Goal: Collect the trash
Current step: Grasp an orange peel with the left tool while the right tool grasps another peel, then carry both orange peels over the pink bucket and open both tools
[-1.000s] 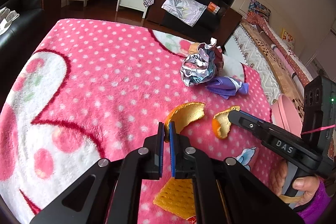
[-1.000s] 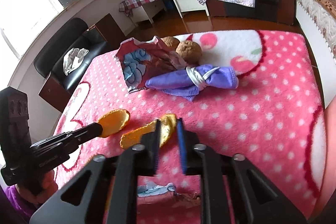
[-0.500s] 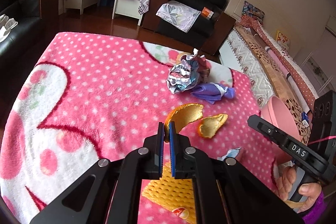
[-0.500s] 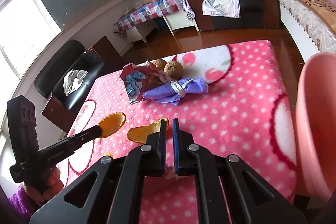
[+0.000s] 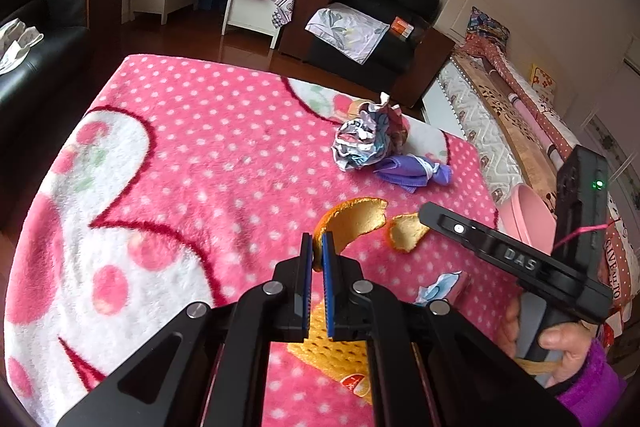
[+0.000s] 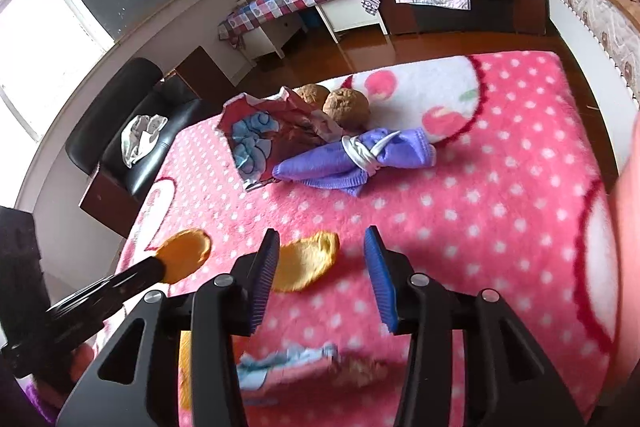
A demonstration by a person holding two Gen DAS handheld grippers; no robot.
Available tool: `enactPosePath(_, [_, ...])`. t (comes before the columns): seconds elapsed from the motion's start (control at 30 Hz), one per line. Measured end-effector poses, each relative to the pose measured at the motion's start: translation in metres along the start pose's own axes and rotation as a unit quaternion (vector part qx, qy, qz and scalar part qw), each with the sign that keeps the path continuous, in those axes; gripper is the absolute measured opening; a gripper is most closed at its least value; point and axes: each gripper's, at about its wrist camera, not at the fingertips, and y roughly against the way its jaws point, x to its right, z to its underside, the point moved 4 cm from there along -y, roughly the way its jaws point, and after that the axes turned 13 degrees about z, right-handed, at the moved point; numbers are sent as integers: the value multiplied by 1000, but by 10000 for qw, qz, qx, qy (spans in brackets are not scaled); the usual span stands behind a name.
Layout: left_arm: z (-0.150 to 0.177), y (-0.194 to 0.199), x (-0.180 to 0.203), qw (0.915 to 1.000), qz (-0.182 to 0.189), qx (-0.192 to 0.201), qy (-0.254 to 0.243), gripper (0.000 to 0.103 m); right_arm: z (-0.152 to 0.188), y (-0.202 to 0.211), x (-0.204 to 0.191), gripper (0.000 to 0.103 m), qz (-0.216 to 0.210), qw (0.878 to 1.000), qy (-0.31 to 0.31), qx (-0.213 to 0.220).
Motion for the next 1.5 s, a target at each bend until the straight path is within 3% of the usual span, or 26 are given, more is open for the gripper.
enactPosePath(0.07, [0,0,-3,10000,1,-5,34,4,-1,-6,-3,44,8,10000,35,-43])
enactPosePath(0.17, [0,-1,-5,10000,12,-11,63,4,0,-13,-5,18,103,9998,80,-124])
enactPosePath(0.3, [0,-1,-5,10000,36,-3,56,4,4,-7,-3,9,110,9999,57,-48])
enactPosePath(0.6, [-5,3,10,9998,139,57,-97,4,4,46,17,8,125,9982,-265,522])
enactPosePath(0.87, [-9,-3,54,9981,380,35,-480,4,5,92,57,8,469,9926,-643,921])
enactPosePath(1.5, [1,-41,189,9836,929,-319,-1512,4,31,170,185,8,1488,9595,-1753,1629])
